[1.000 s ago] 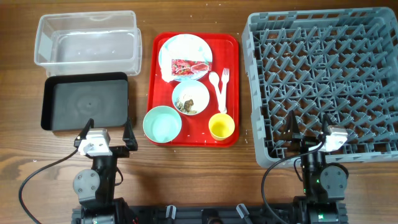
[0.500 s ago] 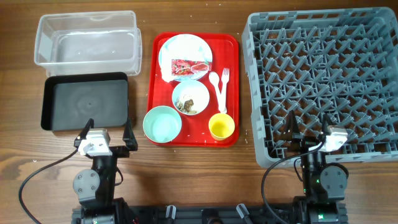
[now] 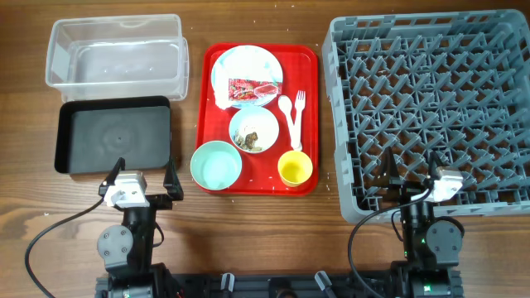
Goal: Sort waste into correct bins and load items into the dishwasher rack
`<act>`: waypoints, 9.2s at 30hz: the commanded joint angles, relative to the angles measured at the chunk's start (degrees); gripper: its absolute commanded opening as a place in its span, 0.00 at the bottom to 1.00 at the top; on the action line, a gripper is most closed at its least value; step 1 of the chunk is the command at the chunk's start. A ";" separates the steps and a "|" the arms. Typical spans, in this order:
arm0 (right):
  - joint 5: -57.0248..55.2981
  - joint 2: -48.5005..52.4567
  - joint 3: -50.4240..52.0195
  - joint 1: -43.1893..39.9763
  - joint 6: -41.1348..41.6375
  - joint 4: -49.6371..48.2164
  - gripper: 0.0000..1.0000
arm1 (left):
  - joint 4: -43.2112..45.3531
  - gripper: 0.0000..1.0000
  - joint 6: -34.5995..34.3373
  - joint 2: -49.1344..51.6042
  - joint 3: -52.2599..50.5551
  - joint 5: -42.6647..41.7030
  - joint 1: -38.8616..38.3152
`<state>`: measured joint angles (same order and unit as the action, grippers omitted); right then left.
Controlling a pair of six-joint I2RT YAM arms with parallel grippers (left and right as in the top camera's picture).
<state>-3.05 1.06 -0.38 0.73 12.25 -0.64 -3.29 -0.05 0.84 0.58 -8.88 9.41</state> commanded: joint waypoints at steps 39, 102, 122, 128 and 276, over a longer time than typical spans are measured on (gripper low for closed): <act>-0.76 -0.24 0.09 0.39 -0.24 -0.13 1.00 | -0.17 1.00 0.90 -0.50 -0.26 -0.72 0.24; -0.76 -0.24 0.09 0.39 -0.24 -0.13 1.00 | -46.40 1.00 5.22 124.74 107.97 5.81 -27.58; -0.76 -0.24 0.09 0.39 -0.24 -0.13 1.00 | -40.76 0.92 14.91 136.50 107.97 5.51 -27.56; -0.76 -0.24 0.09 0.39 -0.22 -0.13 1.00 | -40.81 0.16 16.37 138.05 107.80 5.55 -27.56; -0.76 -0.24 0.09 0.39 -0.24 -0.13 1.00 | -63.89 0.93 -2.08 104.26 109.96 -9.31 -15.78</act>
<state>-3.07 1.17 -0.38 0.73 12.27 -0.60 -64.66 2.33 104.14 110.50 -15.46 -3.14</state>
